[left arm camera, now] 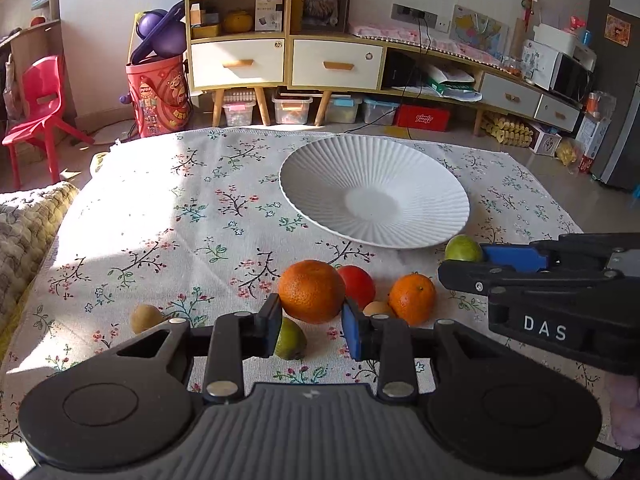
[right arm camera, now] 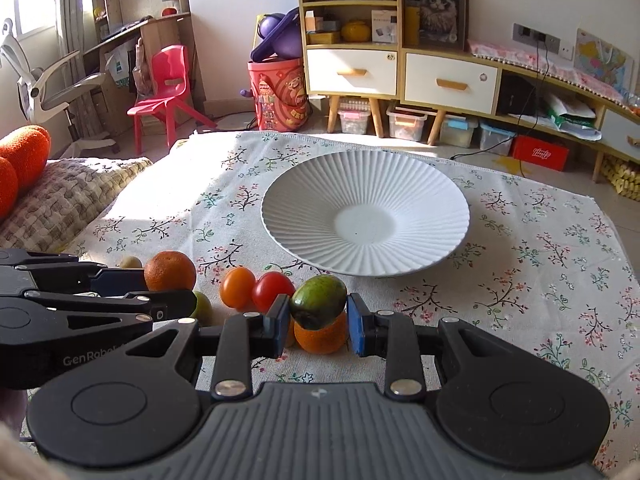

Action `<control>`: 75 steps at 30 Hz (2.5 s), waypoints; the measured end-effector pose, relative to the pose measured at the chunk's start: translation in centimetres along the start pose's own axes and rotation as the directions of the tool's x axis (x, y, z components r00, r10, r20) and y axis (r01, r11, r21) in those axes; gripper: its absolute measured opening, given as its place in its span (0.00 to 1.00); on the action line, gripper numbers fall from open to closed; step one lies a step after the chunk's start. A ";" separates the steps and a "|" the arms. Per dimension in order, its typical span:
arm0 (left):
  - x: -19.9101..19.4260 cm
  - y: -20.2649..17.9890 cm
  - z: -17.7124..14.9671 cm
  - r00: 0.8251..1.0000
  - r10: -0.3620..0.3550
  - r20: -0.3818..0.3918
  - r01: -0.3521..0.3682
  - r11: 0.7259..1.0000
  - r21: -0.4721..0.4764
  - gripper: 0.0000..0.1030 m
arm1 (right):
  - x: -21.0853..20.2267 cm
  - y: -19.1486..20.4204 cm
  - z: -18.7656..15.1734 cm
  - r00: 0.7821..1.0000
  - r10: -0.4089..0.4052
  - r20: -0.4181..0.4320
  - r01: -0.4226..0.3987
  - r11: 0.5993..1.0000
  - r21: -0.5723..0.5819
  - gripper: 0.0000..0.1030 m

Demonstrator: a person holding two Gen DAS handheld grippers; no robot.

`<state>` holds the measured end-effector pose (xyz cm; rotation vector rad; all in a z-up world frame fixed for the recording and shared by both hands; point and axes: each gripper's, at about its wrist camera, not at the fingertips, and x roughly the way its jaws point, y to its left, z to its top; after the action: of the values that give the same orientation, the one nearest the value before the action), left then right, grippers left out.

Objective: Organize fruits
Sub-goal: 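Lift the mandarin with the left gripper while the right gripper lifts the green fruit, then lower both fruits into the white bowl and open both grippers, then withdraw both open grippers from the white bowl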

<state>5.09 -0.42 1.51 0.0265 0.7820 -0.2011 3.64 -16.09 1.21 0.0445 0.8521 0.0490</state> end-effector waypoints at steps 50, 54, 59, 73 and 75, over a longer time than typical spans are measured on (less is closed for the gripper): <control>12.1 -3.7 7.3 0.999 -0.034 -0.029 0.038 0.991 0.127 0.16 | 8.2 -6.4 4.8 0.992 -0.017 -0.127 0.021 0.999 0.028 0.27; 12.2 -3.8 7.4 0.999 -0.033 -0.029 0.037 0.991 0.132 0.16 | 8.2 -6.6 4.9 0.992 -0.015 -0.128 0.019 0.999 0.032 0.27; 12.2 -3.8 7.4 0.999 -0.034 -0.031 0.038 0.991 0.131 0.17 | 8.2 -6.7 5.0 0.991 -0.012 -0.130 0.017 0.999 0.036 0.27; 10.0 -3.6 6.9 0.998 -0.058 -0.019 0.060 0.991 0.123 0.37 | 6.2 -7.2 5.2 0.996 -0.005 -0.089 0.011 0.997 0.071 0.38; 9.4 -3.4 6.9 0.998 -0.063 -0.014 0.064 0.991 0.120 0.42 | 5.6 -7.2 5.2 0.997 -0.003 -0.079 0.009 0.997 0.075 0.43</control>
<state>15.74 -6.02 -0.05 0.1172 0.7801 -0.3086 11.45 -23.05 -0.03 0.1111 0.9331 0.0131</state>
